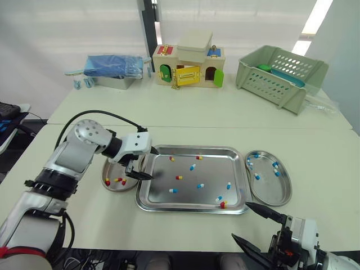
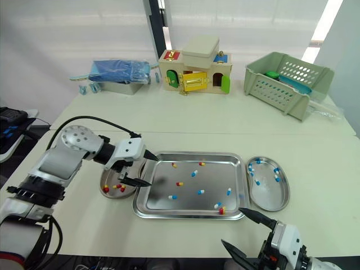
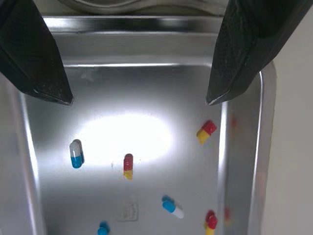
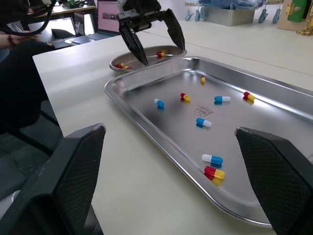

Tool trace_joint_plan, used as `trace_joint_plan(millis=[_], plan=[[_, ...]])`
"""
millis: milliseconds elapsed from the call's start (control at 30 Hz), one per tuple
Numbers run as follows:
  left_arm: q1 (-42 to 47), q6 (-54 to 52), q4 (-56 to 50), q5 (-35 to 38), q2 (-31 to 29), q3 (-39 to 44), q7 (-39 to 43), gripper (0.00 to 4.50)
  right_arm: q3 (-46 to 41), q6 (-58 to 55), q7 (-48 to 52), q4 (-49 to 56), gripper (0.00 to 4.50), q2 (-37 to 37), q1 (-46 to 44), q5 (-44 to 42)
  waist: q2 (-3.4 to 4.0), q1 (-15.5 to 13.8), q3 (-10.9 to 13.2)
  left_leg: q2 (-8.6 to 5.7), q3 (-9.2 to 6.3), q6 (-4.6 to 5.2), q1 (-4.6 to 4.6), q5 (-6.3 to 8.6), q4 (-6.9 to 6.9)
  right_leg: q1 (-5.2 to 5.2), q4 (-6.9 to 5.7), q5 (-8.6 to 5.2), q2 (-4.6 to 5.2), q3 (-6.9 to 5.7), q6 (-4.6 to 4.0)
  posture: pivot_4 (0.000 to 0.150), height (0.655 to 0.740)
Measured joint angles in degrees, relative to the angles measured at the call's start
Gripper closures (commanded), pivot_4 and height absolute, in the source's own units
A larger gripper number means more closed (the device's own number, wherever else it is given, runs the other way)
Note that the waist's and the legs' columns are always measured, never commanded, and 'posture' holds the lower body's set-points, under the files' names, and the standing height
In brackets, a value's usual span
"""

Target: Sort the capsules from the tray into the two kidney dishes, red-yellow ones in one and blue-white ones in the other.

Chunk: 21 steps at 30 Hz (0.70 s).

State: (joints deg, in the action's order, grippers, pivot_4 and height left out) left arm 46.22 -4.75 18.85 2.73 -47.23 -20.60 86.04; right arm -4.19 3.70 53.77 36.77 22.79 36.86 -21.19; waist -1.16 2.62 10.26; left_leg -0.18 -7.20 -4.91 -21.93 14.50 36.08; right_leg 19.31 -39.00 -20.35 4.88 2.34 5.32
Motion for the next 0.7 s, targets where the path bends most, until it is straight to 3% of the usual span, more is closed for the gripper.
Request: trace_joint_plan(millis=[267,700], plan=[[9.35,12.63,17.72,-7.05,8.64,-3.96,2.34,0.02,3.5,4.94,-4.35,-1.19,0.0,-0.76,0.75,2.42,-0.01,0.23,0.01,-0.02,-0.05,0.0,-0.02,0.0,0.01,0.01,0.0,0.0,0.0,-0.03,0.01,0.15,0.74],[15.66,17.71,32.95,-14.15,15.49,-5.16,1.58,0.02,6.25,8.37,-9.13,-2.29,0.0,-0.58,2.12,4.33,-0.03,0.42,0.02,-0.06,-0.14,0.01,-0.04,0.0,0.02,0.01,-0.01,-0.01,0.0,-0.07,0.01,0.15,0.74]])
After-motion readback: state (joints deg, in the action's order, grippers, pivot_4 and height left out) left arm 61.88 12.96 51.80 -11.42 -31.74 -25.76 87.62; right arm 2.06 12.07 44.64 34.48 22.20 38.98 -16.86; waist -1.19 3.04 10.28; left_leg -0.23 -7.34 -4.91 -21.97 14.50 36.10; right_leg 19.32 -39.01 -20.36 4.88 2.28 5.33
